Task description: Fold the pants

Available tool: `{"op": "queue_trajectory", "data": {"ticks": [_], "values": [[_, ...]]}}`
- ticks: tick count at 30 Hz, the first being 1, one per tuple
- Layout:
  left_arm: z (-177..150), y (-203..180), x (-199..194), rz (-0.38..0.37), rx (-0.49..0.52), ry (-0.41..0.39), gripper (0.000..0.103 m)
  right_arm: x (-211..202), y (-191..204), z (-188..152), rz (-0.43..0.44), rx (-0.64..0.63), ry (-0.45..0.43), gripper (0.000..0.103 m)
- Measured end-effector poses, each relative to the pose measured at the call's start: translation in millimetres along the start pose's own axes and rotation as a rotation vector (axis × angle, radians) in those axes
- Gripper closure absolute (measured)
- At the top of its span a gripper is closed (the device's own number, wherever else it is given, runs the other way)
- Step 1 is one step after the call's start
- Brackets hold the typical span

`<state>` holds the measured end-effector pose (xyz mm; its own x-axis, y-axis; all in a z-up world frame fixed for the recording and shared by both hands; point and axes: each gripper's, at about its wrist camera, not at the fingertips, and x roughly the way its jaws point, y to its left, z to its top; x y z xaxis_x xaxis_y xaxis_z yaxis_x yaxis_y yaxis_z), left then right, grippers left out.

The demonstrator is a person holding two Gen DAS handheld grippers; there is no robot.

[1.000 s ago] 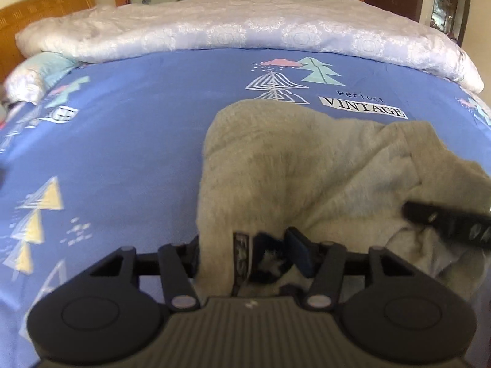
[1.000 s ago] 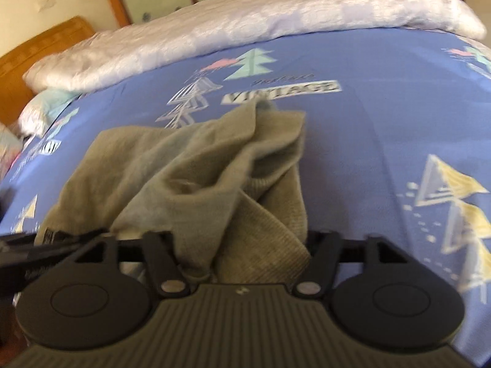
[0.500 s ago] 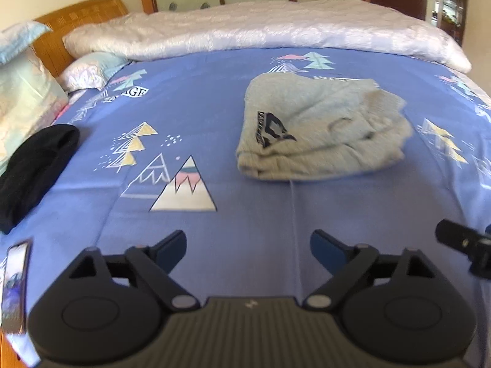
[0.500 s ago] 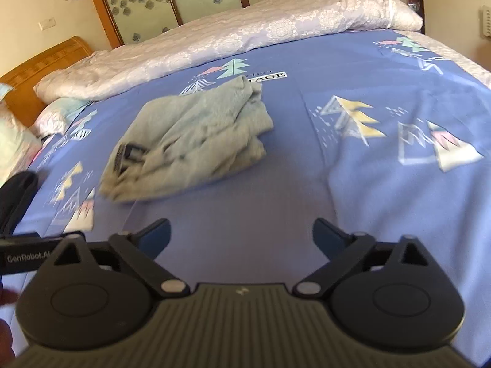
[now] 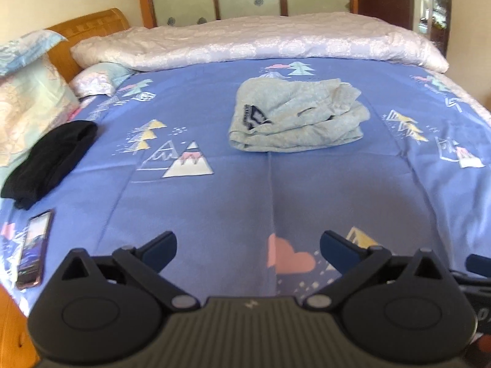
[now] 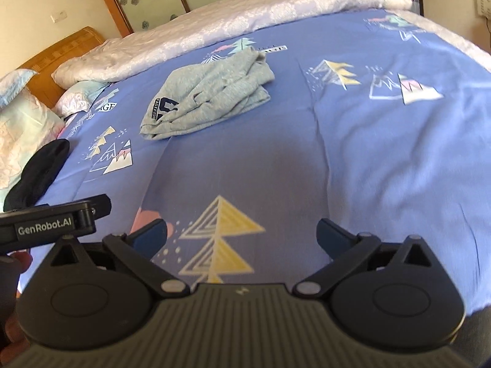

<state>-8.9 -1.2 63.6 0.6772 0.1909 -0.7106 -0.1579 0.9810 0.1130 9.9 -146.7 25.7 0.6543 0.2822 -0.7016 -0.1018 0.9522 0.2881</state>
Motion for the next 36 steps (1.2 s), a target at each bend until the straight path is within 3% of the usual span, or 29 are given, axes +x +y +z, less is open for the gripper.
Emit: {"op": "queue_trajectory", "data": {"ticks": [6, 23, 36], "values": [[-10, -2, -15, 0.067, 0.021, -0.028, 0.000, -9, 2, -11, 0.022, 0.037, 0.007, 0.000], [-18, 2, -17, 0.054, -0.007, 0.067, 0.000, -20, 0, -25, 0.032, 0.059, 0.020, 0.000], [-20, -12, -1, 0.081, 0.048, 0.101, 0.000, -14, -22, -24, 0.045, 0.133, 0.056, 0.000]]}}
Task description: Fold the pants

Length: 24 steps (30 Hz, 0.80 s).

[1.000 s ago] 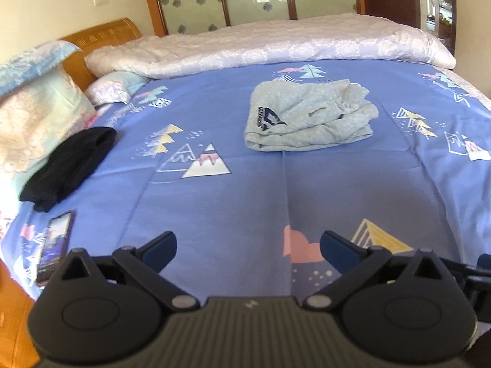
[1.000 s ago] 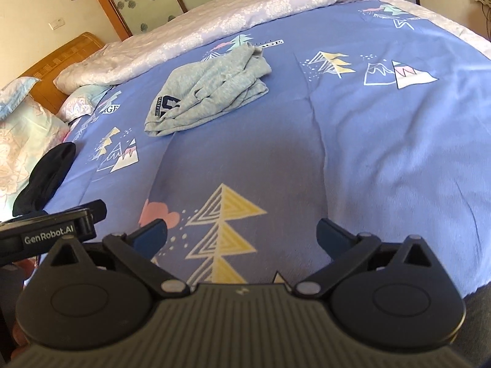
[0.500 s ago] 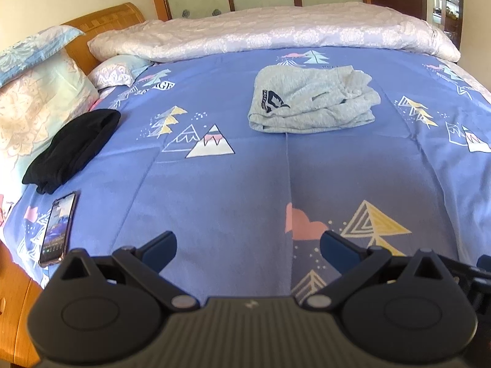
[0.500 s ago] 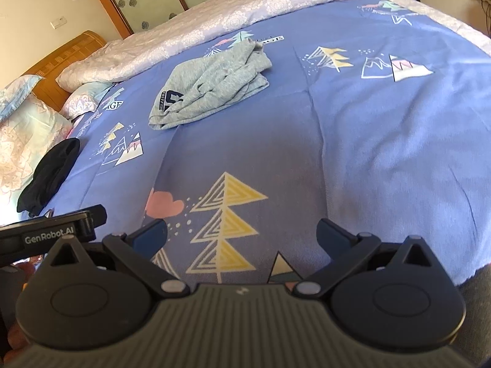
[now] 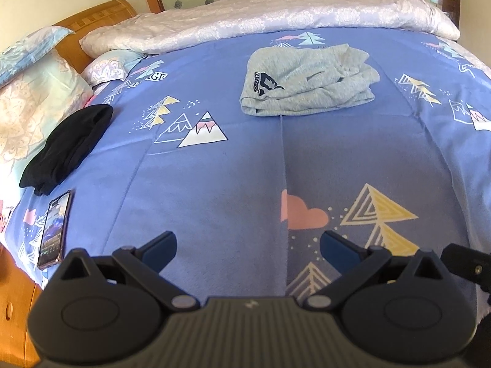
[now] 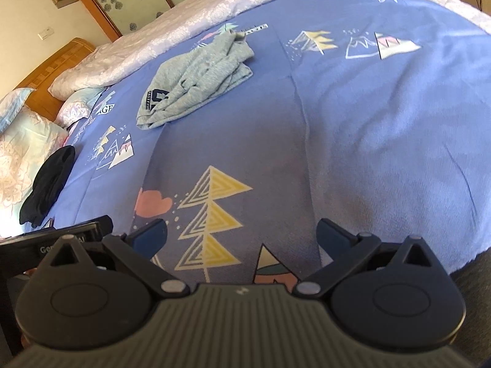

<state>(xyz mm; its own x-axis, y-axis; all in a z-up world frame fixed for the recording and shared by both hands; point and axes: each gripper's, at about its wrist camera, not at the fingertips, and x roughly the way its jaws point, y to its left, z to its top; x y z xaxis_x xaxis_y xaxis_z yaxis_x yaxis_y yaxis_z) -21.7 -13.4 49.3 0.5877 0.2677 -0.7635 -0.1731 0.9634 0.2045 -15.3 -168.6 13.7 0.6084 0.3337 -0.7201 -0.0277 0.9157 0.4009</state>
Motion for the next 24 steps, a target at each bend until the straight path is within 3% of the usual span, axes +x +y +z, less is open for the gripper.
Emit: {"op": "queue_trajectory", "data": {"ticks": [24], "values": [[-8, 3, 13, 0.094, 0.001, 0.054, 0.000, 1, -12, 2, 0.022, -0.008, 0.037, 0.000]]}}
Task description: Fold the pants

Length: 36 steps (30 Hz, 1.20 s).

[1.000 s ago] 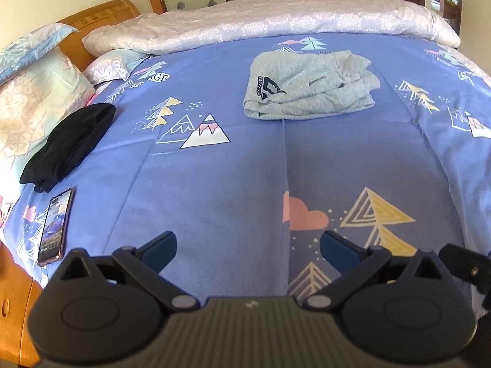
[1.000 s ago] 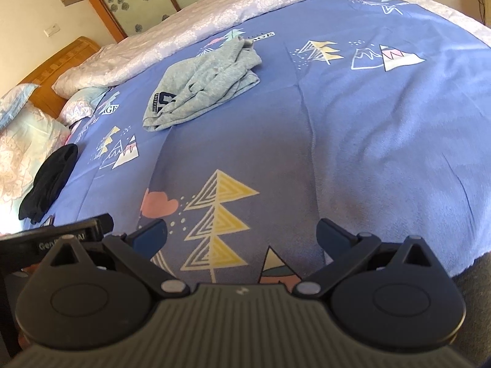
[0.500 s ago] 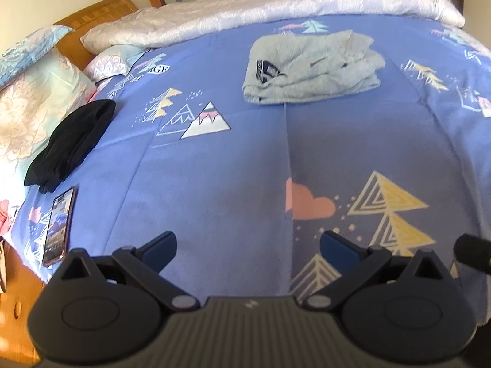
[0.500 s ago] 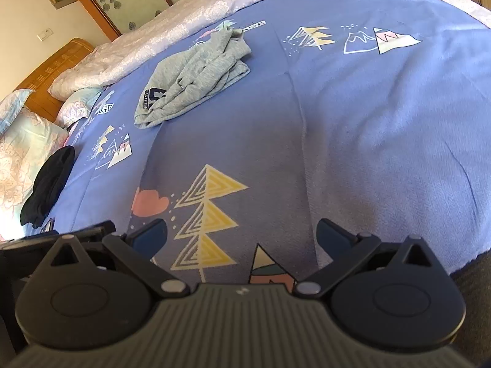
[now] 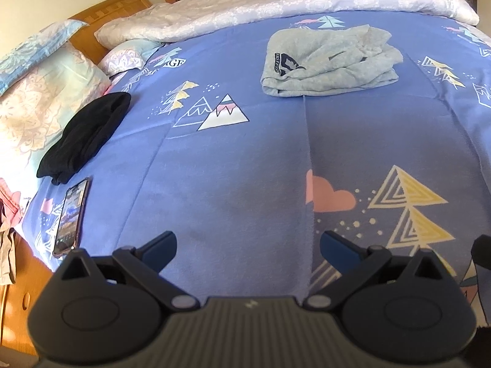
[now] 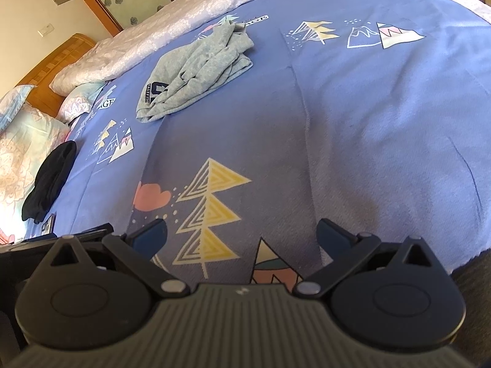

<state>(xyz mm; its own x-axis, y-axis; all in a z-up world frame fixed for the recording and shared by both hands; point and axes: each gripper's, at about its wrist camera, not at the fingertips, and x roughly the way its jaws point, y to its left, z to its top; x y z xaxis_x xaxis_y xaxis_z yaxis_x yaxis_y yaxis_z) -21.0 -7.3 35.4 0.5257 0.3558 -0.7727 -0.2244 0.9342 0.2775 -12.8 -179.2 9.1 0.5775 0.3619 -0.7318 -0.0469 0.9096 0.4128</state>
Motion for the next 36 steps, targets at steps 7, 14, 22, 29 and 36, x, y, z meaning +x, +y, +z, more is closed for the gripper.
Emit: {"op": "queue_trajectory", "data": {"ticks": [7, 14, 22, 29, 36], "values": [[-2.7, 3.1, 2.1, -0.002, -0.006, 0.013, 0.000, 0.7, 0.8, -0.5, 0.004, 0.001, 0.006, 0.000], [-4.0, 5.2, 5.3, 0.007, -0.004, 0.017, 0.000, 1.6, -0.7, -1.2, 0.009, 0.005, 0.017, 0.000], [-4.6, 4.7, 7.8, 0.006, 0.005, 0.021, 0.000, 2.2, 0.1, -1.8, 0.008, 0.006, 0.015, 0.000], [-4.6, 2.4, 8.0, 0.000, 0.013, 0.022, 0.000, 2.0, -3.5, -0.7, 0.010, 0.011, 0.017, 0.000], [-4.7, 2.3, 8.6, 0.011, 0.016, 0.020, 0.000, 1.7, -5.5, 0.0, 0.013, 0.013, 0.021, 0.000]]}}
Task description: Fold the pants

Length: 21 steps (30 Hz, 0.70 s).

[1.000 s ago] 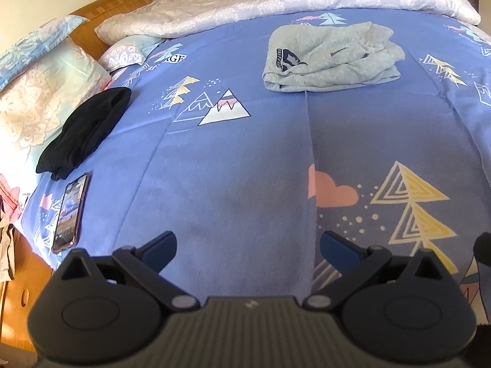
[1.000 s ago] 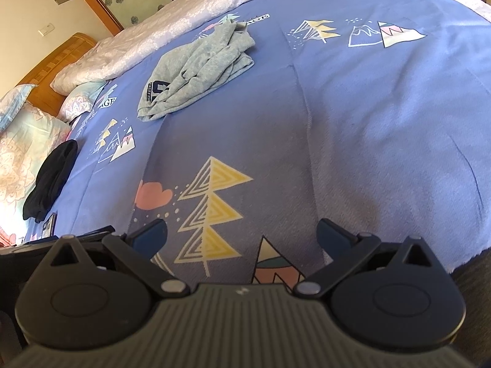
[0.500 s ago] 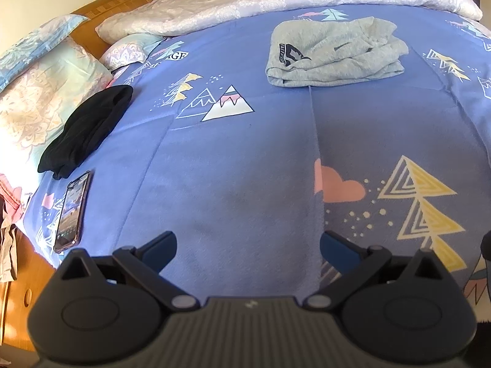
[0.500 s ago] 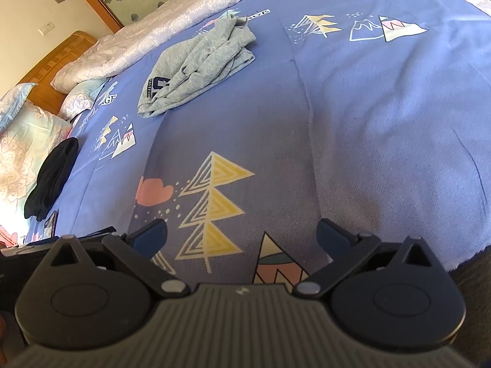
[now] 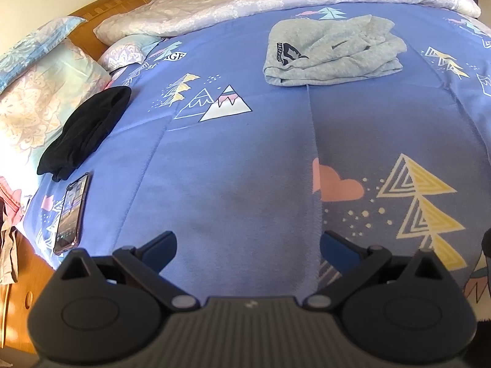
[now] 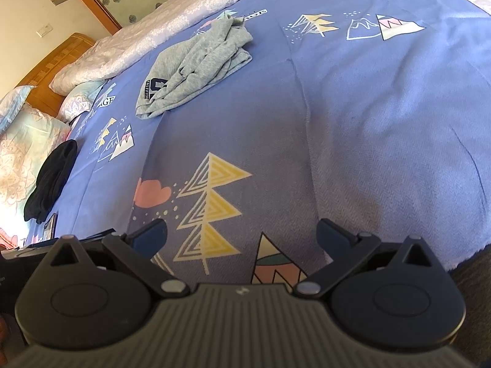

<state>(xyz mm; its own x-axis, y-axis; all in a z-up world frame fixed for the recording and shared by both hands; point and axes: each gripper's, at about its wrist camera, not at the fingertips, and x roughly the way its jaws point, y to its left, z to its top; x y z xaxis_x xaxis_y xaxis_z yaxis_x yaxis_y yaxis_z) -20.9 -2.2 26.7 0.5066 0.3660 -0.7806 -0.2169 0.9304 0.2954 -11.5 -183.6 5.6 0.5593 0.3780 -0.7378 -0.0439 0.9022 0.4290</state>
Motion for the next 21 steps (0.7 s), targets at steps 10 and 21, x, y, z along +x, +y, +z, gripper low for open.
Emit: {"op": "queue_trajectory", "data": {"ticks": [10, 21], "values": [[0.8, 1.2, 1.6, 0.009, -0.007, 0.013, 0.000, 0.4, 0.4, -0.8, 0.000, -0.001, 0.000, 0.000], [1.1, -0.2, 2.5, 0.009, -0.002, 0.022, 0.000, 0.0, 0.1, 0.0, 0.000, 0.002, 0.002, 0.000]]}}
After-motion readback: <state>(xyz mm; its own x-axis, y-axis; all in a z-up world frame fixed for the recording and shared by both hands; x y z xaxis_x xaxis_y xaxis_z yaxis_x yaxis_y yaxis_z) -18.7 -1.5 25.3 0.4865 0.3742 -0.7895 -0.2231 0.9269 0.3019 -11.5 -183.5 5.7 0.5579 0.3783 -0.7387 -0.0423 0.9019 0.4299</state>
